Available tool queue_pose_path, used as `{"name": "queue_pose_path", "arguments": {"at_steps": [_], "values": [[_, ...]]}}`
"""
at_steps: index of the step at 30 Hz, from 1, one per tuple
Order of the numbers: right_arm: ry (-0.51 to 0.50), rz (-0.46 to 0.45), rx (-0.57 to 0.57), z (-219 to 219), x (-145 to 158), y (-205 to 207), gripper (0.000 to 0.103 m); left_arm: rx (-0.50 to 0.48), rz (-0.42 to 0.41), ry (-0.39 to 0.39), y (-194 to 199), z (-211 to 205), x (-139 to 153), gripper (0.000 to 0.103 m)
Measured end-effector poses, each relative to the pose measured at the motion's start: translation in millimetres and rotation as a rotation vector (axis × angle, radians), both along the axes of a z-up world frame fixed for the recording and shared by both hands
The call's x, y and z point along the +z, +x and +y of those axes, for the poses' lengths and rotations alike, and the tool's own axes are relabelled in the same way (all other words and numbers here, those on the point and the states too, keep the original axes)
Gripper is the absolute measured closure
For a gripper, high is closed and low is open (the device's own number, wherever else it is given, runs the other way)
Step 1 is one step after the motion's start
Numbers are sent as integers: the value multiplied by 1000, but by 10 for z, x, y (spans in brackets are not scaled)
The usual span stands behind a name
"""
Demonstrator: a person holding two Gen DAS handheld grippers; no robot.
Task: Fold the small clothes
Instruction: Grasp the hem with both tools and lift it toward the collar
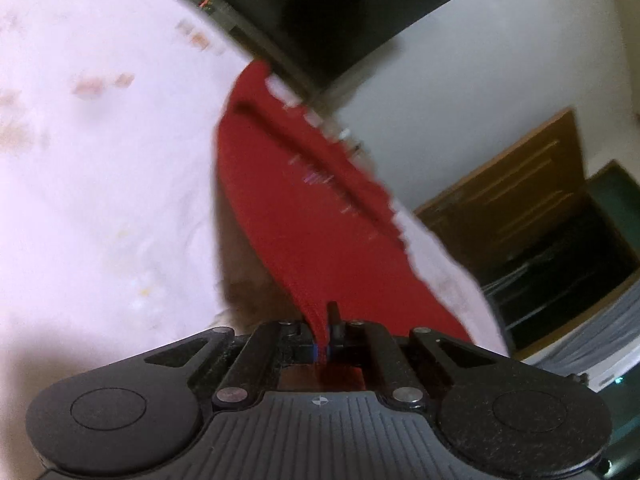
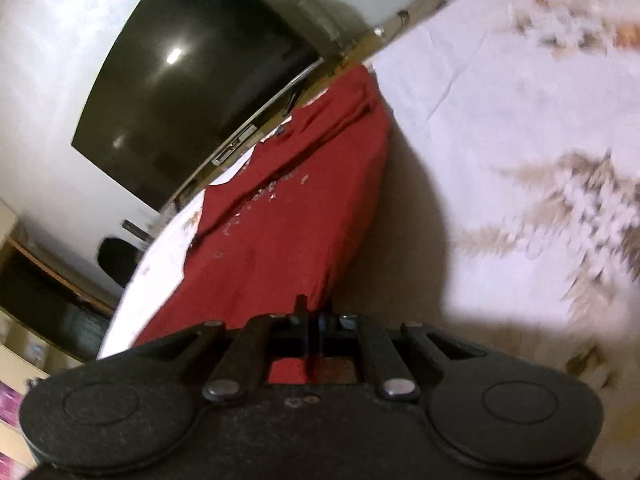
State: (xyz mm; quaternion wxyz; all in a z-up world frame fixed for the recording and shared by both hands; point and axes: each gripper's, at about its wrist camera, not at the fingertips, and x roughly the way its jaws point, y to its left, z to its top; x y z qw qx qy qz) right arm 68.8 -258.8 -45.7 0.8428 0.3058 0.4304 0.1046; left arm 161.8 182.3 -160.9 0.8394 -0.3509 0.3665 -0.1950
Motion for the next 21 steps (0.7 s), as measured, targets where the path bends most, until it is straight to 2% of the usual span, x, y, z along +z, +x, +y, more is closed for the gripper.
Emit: {"name": "queue_pose_path", "arguments": {"at_steps": [2, 4, 6, 11, 17, 21], "values": [[-25, 62, -1, -3, -184, 64, 98, -8, 61, 33, 66, -50, -203, 100], [-54, 142, -8, -5, -430, 100, 98, 10, 75, -4, 63, -51, -301, 100], [-14, 138, -34, -34, -437, 107, 98, 16, 72, -10, 28, -28, -292, 100], [-65, 102, -5, 32, -267, 131, 98, 11, 41, -30, 6, 6, -210, 100], [-107, -8, 25, 64, 130, 132, 98, 10, -57, -48, 163, 28, 165, 100], [-138, -68, 34, 132, 360, 333, 98, 22, -124, -75, 387, 139, 459, 100]]}}
